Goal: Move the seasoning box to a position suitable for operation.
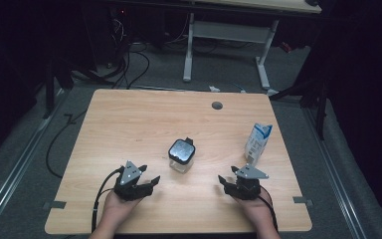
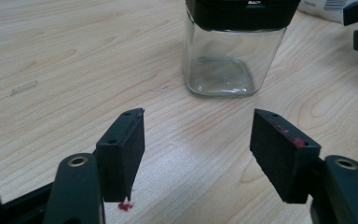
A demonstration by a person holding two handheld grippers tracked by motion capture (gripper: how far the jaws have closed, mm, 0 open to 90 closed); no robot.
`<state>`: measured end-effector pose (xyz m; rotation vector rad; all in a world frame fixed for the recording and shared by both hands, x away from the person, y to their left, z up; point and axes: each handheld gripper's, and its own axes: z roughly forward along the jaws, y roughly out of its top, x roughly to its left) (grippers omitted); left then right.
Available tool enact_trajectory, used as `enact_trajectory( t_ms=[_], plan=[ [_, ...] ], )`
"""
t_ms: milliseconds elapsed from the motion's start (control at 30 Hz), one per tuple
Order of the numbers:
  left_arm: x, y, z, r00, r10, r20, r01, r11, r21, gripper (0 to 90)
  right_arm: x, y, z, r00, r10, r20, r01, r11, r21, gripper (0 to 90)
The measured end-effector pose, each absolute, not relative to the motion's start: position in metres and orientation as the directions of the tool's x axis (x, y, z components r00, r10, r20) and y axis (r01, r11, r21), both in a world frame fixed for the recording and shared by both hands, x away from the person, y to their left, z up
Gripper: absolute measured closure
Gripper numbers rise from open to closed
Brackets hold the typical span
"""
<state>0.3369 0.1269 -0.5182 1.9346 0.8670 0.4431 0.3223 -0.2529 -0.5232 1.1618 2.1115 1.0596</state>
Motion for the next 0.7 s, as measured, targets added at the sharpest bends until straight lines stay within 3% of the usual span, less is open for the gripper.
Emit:
enact_trajectory(
  t_ms=[100,533,700],
  plan=[
    [0.3355,0.1288,-0.5187,0.683,0.729,-0.048,0.38,-0.298,0.875,37.1,0.3202,-0.2539,-0.5209,-0.505,0.861,-0.051,0.463,0.321,0.826,40.4],
    [0.3414,0.1335,-0.519,0.68,0.722,-0.13,0.439,-0.259,0.86,35.1,0.3229,-0.2604,-0.5218,-0.491,0.871,-0.002,0.498,0.282,0.82,36.5],
    [0.3416,0.1298,-0.518,0.671,0.737,-0.086,0.433,-0.295,0.852,31.3,0.3227,-0.2612,-0.5205,-0.483,0.875,0.006,0.489,0.264,0.832,32.6]
  ],
)
